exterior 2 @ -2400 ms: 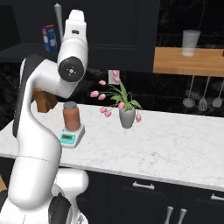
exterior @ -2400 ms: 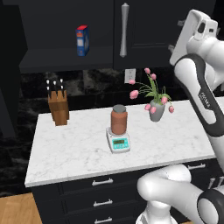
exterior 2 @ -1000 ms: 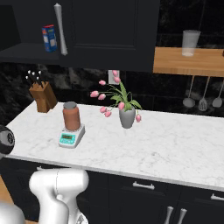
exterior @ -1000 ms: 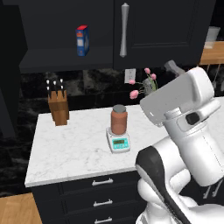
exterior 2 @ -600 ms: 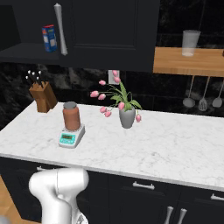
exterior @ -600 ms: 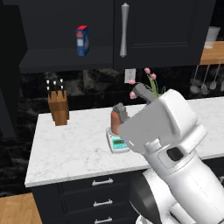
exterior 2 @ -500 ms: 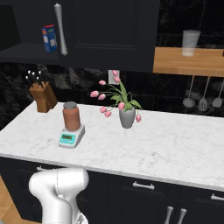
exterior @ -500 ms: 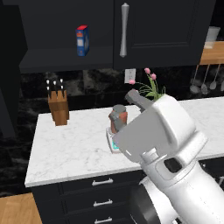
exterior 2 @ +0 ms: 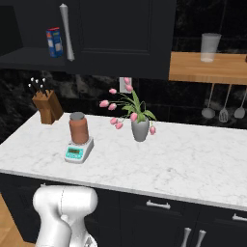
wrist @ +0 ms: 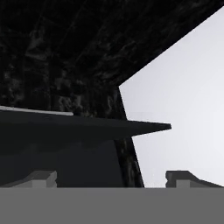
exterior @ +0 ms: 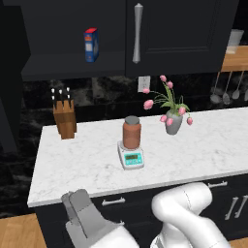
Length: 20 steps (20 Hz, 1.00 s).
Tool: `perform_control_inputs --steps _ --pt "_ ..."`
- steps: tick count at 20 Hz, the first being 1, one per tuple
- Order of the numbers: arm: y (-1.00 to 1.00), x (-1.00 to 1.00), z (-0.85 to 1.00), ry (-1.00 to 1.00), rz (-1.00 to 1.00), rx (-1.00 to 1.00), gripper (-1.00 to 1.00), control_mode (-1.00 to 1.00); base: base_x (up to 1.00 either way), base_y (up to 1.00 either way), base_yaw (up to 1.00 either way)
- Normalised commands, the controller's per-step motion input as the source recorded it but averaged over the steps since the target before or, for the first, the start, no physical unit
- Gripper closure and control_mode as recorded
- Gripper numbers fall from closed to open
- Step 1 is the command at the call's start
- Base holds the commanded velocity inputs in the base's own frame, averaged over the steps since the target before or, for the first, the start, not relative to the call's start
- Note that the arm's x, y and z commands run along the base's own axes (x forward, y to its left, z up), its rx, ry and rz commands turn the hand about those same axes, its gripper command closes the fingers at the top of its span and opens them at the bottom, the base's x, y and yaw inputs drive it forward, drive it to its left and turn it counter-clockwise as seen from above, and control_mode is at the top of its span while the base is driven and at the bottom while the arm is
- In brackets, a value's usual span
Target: Pick the honey bottle and place it on the digital scale for weighing, and close the cabinet.
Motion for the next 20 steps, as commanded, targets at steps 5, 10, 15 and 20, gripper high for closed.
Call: perform_control_inputs --steps 5,10,15,20 --pt "1.0 -0.16 -0.5 -0.05 -0.24 0.27 -1.0 -1.0 0.0 0.0 0.0" --pt "1.0 0.73 -0.33 0.0 -0.24 0.24 -1.0 -1.0 0.0 0.0 0.0" --pt "0.89 1.0 -0.4 0.03 -0.17 0.17 -1.0 -1.0 0.0 0.0 0.0" --pt "0.34 1.0 -0.49 0.05 -0.02 0.01 -1.0 -1.0 0.0 0.0 0.0"
